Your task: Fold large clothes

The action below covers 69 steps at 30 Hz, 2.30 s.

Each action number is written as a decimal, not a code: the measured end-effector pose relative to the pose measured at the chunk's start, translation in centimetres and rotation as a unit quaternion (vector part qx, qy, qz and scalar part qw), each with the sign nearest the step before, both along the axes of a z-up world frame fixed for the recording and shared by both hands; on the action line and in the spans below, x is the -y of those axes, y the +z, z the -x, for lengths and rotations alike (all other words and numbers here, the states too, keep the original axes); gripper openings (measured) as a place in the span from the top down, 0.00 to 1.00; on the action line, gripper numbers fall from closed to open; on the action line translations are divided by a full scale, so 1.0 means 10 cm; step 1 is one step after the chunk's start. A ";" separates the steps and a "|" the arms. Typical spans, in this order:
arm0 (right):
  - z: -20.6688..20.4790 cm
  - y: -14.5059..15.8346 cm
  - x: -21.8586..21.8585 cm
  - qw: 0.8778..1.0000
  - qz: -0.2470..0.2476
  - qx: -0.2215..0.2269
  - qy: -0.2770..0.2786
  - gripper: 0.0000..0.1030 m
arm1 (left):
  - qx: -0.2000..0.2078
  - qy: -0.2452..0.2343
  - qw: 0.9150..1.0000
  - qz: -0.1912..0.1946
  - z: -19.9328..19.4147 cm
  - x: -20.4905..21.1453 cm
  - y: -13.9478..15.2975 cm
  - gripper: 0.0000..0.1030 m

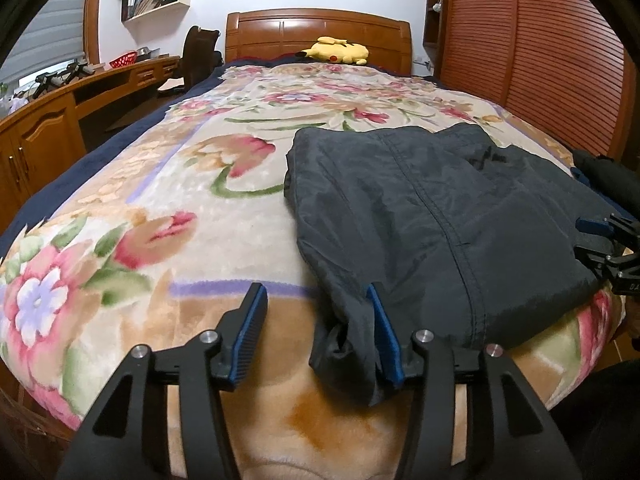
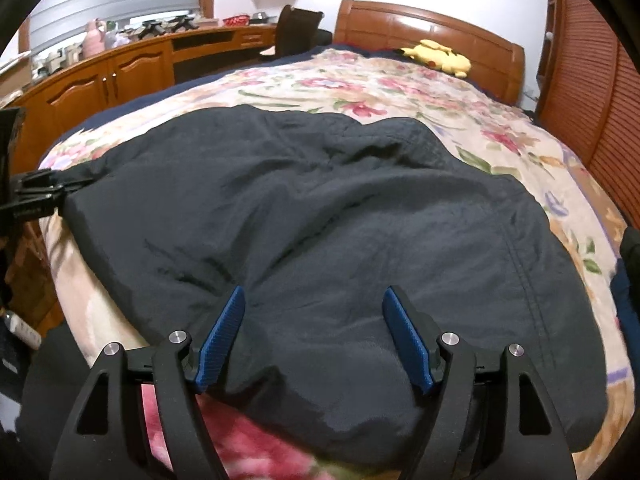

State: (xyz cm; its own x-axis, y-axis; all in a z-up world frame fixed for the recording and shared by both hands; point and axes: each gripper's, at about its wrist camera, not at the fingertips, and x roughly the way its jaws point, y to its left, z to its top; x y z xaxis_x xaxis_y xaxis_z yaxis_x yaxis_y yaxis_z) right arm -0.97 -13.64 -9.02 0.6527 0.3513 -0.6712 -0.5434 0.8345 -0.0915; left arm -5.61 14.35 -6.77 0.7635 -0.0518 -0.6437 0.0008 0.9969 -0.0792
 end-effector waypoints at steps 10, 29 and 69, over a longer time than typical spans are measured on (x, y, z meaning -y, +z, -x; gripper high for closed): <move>0.05 -0.08 -0.01 1.000 -0.003 0.028 -0.012 0.26 | -0.013 0.017 0.999 0.049 0.16 -0.07 0.03 0.51; 0.15 -0.09 0.05 0.999 -0.008 0.054 -0.006 0.26 | -0.016 0.040 0.996 0.075 0.27 -0.02 0.11 0.51; 0.22 0.28 1.17 0.992 -0.038 0.067 -0.102 0.33 | 0.102 -0.176 0.978 -0.049 -0.53 2.51 1.81 0.99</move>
State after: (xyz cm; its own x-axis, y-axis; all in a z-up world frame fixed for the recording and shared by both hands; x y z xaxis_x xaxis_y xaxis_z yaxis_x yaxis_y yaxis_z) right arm -3.16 -25.37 -6.24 0.7967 0.2480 -0.5511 -0.3489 0.9334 -0.0844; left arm -0.30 -10.71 11.28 0.8231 -0.2795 -0.4944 0.3502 0.9351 0.0545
